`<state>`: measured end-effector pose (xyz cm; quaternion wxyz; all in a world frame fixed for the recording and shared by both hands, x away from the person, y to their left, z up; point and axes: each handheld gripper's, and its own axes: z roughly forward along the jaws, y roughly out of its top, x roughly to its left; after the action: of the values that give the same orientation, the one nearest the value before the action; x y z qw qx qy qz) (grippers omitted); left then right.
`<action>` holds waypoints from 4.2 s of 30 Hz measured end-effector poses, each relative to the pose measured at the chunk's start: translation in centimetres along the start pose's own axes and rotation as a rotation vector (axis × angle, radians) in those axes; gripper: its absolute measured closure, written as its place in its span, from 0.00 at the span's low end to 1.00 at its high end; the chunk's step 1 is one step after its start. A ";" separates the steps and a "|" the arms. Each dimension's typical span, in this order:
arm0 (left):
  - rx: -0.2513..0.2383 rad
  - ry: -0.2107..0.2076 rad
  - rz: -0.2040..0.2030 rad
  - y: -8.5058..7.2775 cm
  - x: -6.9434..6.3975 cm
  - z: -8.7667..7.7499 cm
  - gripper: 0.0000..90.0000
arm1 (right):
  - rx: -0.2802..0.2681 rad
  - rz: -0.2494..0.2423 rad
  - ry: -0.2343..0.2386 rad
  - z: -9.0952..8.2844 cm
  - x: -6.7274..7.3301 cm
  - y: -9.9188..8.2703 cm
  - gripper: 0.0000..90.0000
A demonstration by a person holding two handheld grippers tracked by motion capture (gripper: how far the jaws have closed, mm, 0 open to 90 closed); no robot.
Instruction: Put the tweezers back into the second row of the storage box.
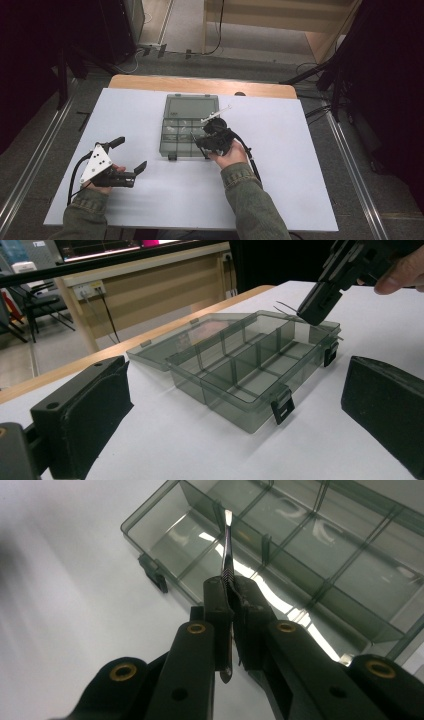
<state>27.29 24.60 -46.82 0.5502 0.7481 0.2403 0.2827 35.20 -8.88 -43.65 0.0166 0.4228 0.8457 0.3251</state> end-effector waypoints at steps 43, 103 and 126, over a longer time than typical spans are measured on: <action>0.015 -0.015 0.014 0.0 -0.2 0.4 0.00 | -0.100 -0.192 -0.134 2.0 1.1 0.2 0.48; 0.011 0.009 0.021 0.1 -0.3 0.2 0.00 | -0.471 0.122 -0.277 -9.6 -6.4 -15.5 0.00; 0.008 0.015 0.020 0.1 -0.4 0.2 0.00 | -0.721 0.098 -0.404 -10.2 -6.5 -23.2 0.00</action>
<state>27.17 24.17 -46.86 0.5424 0.7505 0.2380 0.2930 19.92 -29.07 -50.24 0.3135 0.4852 0.6363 0.5113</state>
